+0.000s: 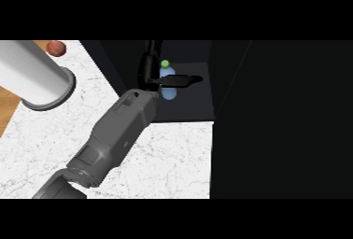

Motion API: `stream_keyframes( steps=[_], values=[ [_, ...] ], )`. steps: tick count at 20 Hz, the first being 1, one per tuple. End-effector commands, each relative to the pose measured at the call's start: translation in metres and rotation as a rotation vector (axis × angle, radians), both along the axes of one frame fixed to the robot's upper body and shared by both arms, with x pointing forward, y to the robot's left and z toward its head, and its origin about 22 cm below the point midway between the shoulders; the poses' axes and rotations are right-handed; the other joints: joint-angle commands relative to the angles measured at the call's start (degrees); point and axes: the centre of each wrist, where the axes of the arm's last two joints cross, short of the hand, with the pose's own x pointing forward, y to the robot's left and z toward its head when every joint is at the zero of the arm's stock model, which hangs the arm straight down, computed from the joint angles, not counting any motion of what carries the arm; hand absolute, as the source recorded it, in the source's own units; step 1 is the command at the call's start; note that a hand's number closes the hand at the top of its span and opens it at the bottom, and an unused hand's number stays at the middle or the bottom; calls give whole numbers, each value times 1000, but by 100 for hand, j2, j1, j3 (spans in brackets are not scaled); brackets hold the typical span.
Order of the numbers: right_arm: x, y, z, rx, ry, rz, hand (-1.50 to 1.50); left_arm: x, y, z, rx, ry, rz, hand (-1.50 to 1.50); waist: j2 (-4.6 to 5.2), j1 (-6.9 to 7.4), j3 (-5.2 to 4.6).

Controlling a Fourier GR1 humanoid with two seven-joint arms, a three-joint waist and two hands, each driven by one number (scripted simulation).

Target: Pick up the bottled water, place it into the cabinet and close the cabinet

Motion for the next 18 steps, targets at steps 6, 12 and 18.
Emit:
stream_keyframes(
  steps=[6, 12, 18],
  values=[
    [0, 14, 23, 6, -39, -37, -150, -52, -12, -29, -156, 28, -201, -150, -58, 133, -2],
    [-2, 15, 24, -13, -32, -16, -150, -85, -17, -34, -243, -13, -275, -150, -31, 156, 0],
    [0, 7, 36, -74, -59, -5, -150, -132, -18, -31, -280, -17, -378, -150, -42, 236, 1]
  ],
)
